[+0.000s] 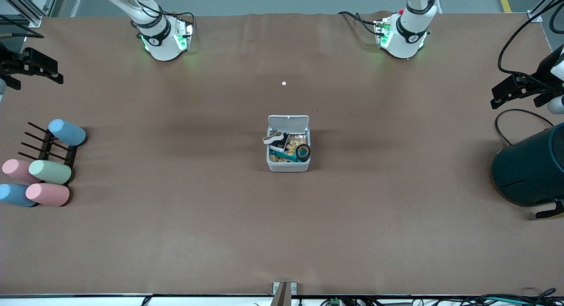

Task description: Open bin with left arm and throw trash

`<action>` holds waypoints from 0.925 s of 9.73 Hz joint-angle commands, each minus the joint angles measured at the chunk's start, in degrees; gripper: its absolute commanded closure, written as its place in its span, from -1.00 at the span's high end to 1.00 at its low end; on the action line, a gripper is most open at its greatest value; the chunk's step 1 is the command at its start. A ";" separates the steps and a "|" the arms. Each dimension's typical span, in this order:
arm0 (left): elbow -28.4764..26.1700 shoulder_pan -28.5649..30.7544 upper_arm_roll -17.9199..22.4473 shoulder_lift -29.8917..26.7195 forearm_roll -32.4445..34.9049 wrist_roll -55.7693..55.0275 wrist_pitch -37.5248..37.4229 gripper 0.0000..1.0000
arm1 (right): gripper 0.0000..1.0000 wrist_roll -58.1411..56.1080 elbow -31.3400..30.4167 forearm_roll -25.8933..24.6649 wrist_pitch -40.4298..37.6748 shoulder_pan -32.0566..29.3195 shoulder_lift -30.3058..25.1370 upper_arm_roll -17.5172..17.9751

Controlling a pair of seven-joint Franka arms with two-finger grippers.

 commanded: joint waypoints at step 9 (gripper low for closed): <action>1.10 0.13 0.14 0.92 -0.64 0.51 -0.52 1.00 | 1.00 7.24 -2.47 -0.02 1.26 -1.31 -1.88 0.44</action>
